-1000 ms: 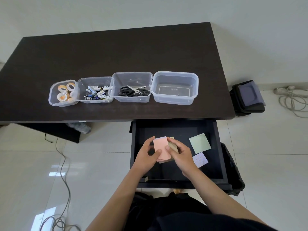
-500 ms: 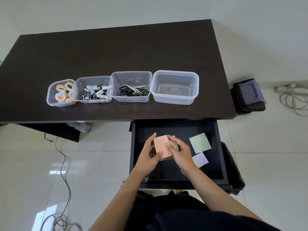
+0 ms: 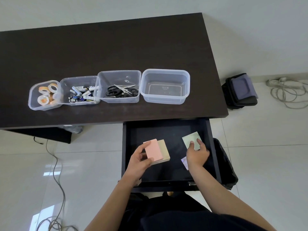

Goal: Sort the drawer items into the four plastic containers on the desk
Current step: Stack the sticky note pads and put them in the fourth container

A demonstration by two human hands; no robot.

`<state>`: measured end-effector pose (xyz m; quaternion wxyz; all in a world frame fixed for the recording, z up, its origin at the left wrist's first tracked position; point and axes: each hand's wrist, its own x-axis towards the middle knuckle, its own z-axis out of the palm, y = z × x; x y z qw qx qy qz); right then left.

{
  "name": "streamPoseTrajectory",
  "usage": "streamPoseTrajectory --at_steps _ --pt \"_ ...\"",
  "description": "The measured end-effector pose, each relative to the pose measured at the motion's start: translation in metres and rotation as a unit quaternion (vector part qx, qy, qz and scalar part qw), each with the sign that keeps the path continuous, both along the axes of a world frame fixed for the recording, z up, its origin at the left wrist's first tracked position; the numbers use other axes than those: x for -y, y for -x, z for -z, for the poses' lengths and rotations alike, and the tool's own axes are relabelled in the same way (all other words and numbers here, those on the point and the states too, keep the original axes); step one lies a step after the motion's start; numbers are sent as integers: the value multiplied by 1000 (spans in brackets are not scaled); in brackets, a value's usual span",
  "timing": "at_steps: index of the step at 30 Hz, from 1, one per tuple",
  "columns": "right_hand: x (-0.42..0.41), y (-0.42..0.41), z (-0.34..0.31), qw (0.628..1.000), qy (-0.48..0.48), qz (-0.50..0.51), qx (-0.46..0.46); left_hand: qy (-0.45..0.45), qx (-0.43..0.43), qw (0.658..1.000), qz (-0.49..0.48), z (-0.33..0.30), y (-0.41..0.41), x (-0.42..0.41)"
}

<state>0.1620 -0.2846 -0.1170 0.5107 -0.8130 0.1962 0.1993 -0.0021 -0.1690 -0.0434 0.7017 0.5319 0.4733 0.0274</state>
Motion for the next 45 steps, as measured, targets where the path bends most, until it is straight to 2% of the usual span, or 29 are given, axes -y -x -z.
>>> streamPoseTrajectory --at_steps 3,6,9,12,17,22,26,30,33,35,39,45 --pt "2 -7 20 984 113 -124 65 -3 -10 1000 10 2 3 -2" --pt "0 -13 35 950 201 -230 67 -13 -26 999 26 2 4 -2" --pt "-5 -14 40 919 263 -284 74 -15 -36 999 33 0 5 -2" --pt "-10 -22 39 905 278 -311 83 -7 -41 999 30 -2 6 -1" --pt "-13 -33 37 939 133 -316 38 -2 -48 998 29 -3 6 1" --pt "-14 -39 24 918 130 -371 61 8 -35 999 21 -3 6 1" --pt "-8 -35 4 925 37 -377 38 6 -26 999 31 -5 3 3" --pt "-3 -27 -15 951 -56 -303 -31 13 -18 999 32 -6 0 4" --pt "-1 -22 -24 947 -123 -258 -147 19 -10 999 28 -5 -1 5" --pt "2 -21 -27 943 -160 -225 -189 32 -5 999 12 -6 1 3" --pt "8 -21 -34 942 -194 -184 -205 78 32 996 -24 -11 6 2" --pt "3 -6 -42 946 -220 -157 -178 94 61 994 -18 -19 1 8"
